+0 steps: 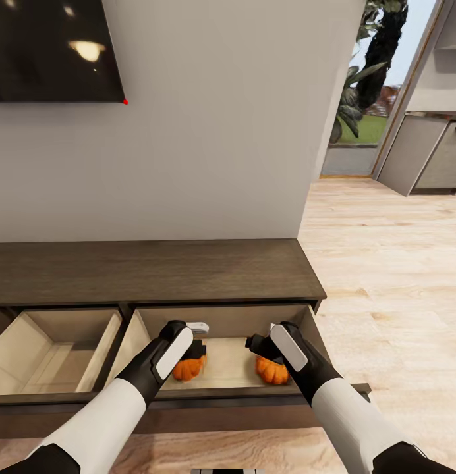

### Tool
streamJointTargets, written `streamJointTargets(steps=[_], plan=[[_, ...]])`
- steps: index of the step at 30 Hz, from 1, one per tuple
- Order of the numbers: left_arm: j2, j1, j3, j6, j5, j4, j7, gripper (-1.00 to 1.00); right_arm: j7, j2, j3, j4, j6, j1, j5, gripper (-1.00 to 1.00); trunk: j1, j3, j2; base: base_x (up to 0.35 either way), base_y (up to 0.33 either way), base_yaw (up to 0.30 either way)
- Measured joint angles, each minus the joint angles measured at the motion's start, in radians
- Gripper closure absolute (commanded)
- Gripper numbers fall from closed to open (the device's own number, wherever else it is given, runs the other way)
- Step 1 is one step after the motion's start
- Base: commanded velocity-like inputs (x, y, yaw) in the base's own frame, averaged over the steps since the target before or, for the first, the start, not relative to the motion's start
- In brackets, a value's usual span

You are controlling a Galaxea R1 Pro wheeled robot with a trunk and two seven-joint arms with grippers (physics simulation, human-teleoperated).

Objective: Place each of the two pumpkins and all three candles from the living room inside a cabinet in the living room (use any cabinet), then make sure every cabinet is closed, and position the cauldron so it is next to a table in the living room.

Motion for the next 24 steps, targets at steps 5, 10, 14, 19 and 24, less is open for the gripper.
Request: streamJointTargets(steps=[5,10,14,19,24], plan=[[0.000,0.000,0.000,0.000,0.000,-0.001,-0.002,-1.00,0.000,0.000,0.000,0.000,0.000,0.000,0.000,-1.00,-0.002,0.019,0.001,0.000,0.000,0.000],[-0.001,0.000,0.000,0.003,0.001,0.000,-0.002,-1.00,-0.001,0.000,0.000,0.000,0.001,0.000,0.000,-1.00,-0.005,0.039,0.002,0.000,0.000,0.000],[-0.002,0.000,0.000,0.005,0.004,0.001,-0.002,-1.00,-0.004,0.000,0.000,0.000,0.018,0.000,-0.001,-1.00,-0.006,0.054,0.003,0.000,0.000,0.000],[-0.003,0.000,0.001,0.009,0.005,0.002,-0.002,-1.00,-0.006,-0.001,-0.003,0.001,0.037,0.000,-0.002,-1.00,-0.009,0.073,0.004,0.000,0.000,0.000],[-0.003,-0.001,0.001,0.040,0.032,0.001,-0.004,-1.00,-0.006,-0.001,-0.004,0.001,0.041,0.000,-0.003,-1.00,-0.011,0.093,0.006,0.000,0.000,0.000]])
